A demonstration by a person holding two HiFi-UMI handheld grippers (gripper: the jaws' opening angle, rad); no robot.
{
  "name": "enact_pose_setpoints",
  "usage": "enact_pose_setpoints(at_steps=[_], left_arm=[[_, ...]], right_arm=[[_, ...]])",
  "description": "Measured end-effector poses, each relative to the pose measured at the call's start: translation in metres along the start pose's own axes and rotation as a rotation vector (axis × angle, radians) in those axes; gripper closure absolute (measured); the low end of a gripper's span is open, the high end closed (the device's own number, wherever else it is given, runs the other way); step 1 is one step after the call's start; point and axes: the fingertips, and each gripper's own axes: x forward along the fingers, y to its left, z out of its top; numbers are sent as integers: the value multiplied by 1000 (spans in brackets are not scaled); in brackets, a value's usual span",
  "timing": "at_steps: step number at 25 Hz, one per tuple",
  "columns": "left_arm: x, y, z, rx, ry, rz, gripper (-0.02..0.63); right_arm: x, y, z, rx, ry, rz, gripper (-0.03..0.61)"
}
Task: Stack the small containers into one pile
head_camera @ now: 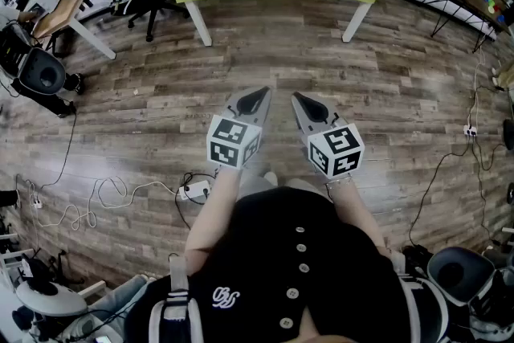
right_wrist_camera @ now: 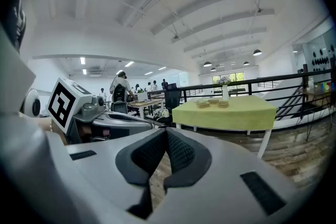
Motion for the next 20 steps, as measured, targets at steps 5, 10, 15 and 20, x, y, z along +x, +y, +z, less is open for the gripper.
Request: enact_pose_setpoints(at_steps=[5,10,15,20], left_arm=[[3,9,-13,-36,11,5,603],[1,18,-15,-44,5,12,603],[-4,16,-14,-39,-32,-36,603],[-8,20,-17,-65,-40,-47,602]], right_arm=[[11,-4,-4,15,18,-2,566],[18,0,-9,17,32,7,566],[19,14,-6,52,-47,38,566],[10,5,-13,113,-68,25,555]])
